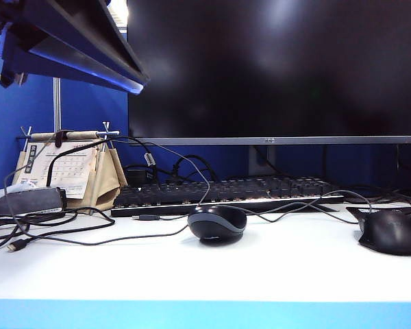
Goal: Pick up the kiwi and place it near the upside-down mouse.
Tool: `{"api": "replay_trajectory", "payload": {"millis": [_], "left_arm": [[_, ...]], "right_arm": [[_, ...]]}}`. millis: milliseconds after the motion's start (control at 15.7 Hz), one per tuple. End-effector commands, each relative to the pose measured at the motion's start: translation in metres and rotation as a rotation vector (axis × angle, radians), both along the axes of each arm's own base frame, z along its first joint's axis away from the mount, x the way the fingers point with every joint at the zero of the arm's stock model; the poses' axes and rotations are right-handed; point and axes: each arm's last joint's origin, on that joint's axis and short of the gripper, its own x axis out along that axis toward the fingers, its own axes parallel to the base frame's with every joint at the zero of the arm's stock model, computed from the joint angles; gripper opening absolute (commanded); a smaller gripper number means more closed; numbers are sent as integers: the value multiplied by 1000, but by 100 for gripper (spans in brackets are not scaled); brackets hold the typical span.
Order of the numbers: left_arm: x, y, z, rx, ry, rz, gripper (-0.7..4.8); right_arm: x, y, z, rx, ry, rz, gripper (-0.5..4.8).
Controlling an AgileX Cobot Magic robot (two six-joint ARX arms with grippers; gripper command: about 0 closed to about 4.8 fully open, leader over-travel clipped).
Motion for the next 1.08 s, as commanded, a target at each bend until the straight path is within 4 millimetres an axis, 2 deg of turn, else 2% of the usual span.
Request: {"api": "replay_trajectory", "payload": {"millis": [64, 381, 445, 572, 636, 699, 763, 826, 890, 1017, 1081], "left_arm": [[1, -1, 4, -23, -29, -1, 57], [3, -3, 7, -46, -68, -3, 57], [3, -3, 7, -36, -90, -19, 57], [3, -3, 7, -31, -101, -25, 57], [3, -3, 7, -28, -111, -31, 57], [3, -3, 7, -24, -121, -38, 57], [3, -3, 7, -20, -130, -44, 57], [3, -3, 7, -21, -130, -44, 57], [3, -3, 7, -20, -130, -44, 57], [3, -2, 7, -16, -125, -44, 57], [2, -2, 5, -5, -118, -48, 57]], "right_arm": [[-7, 4, 25, 30, -48, 36, 305], [-27, 16, 87, 98, -206, 82, 305], [-34, 31, 106, 162, -258, 168, 305], [-41, 51, 124, 224, -303, 287, 304], [-47, 73, 138, 245, -326, 378, 305], [-51, 88, 145, 247, -338, 436, 304], [-57, 111, 152, 245, -351, 532, 305], [-66, 146, 157, 247, -340, 649, 305], [-71, 167, 157, 252, -316, 705, 305], [-79, 197, 152, 264, -261, 778, 305], [-86, 217, 144, 262, -211, 824, 305]]}}
